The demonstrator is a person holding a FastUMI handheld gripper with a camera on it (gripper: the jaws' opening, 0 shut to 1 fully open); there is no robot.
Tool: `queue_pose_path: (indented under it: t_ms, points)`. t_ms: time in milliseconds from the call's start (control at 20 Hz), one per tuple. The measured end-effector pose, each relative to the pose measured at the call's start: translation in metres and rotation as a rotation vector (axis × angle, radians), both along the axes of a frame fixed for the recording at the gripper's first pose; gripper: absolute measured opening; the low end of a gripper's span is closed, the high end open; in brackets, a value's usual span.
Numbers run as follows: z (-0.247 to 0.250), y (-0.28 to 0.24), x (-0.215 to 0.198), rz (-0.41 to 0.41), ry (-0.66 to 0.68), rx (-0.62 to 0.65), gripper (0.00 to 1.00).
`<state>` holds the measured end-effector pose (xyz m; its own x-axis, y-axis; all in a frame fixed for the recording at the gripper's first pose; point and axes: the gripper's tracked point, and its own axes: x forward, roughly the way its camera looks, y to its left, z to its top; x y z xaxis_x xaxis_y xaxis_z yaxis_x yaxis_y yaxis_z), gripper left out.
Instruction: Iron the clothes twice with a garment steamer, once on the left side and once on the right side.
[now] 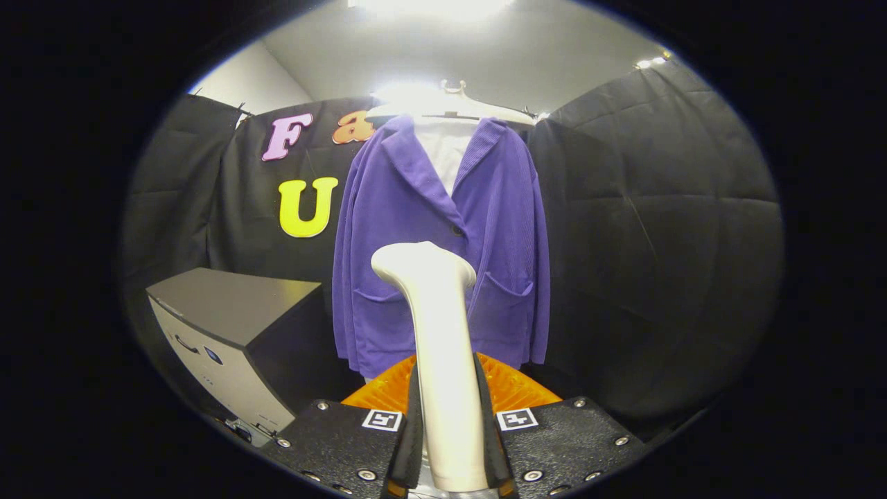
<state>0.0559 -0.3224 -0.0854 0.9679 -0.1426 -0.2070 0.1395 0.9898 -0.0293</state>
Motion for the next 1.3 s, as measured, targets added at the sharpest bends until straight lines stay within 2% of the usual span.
queue_pose_path:
  t_ms: [400, 750, 1050, 1300]
  points:
    - [0.073, -0.036, 0.032, -0.045, -0.148, 0.007, 0.35]
    - [0.116, -0.073, 0.081, -0.102, -0.233, -0.009, 0.35]
    - [0.122, -0.086, 0.135, -0.116, -0.234, -0.051, 0.35]
    - [0.101, -0.105, 0.154, -0.15, -0.202, -0.063, 0.35]
